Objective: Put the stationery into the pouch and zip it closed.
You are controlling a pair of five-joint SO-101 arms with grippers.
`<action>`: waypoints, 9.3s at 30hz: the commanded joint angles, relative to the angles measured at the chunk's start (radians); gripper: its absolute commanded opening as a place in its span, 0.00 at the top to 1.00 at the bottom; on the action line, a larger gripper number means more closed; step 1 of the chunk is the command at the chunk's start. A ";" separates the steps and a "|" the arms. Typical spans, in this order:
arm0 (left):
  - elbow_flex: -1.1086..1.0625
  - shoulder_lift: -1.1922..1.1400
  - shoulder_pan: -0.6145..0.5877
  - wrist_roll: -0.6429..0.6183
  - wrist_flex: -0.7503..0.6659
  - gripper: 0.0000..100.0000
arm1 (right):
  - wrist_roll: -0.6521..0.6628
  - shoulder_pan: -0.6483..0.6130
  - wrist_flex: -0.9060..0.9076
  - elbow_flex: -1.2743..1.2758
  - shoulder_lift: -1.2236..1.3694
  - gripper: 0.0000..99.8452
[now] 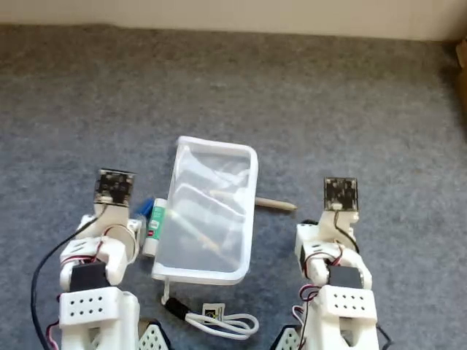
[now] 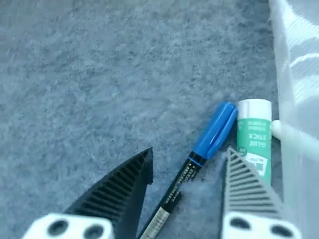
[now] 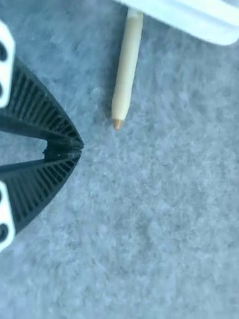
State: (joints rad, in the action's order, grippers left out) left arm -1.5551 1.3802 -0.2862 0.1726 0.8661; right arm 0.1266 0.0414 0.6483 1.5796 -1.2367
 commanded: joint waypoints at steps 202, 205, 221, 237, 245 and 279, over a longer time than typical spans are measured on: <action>0.668 0.012 0.260 -0.373 0.420 0.67 | -0.161 -0.858 -0.044 -0.429 -0.042 1.00; 0.661 0.012 0.289 -0.371 0.456 0.67 | -0.107 -0.871 0.012 -0.417 -0.041 1.00; 0.561 0.012 0.314 -0.324 0.417 0.67 | 0.008 -0.871 0.105 -0.407 -0.038 1.00; 0.464 0.012 0.407 -0.299 0.371 0.67 | 0.008 -0.871 0.251 -0.417 -0.042 1.00; 0.372 0.012 0.432 -0.249 0.262 0.67 | 0.003 -0.868 0.277 -0.418 -0.042 1.00; 0.456 0.012 0.432 -0.342 0.384 0.67 | -0.118 -0.872 0.124 -0.438 -0.044 1.00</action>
State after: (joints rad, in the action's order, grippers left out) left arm -1.1439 1.3894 0.1281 -0.1220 1.2927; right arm 0.0207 -0.8163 0.8032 1.2206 -1.2474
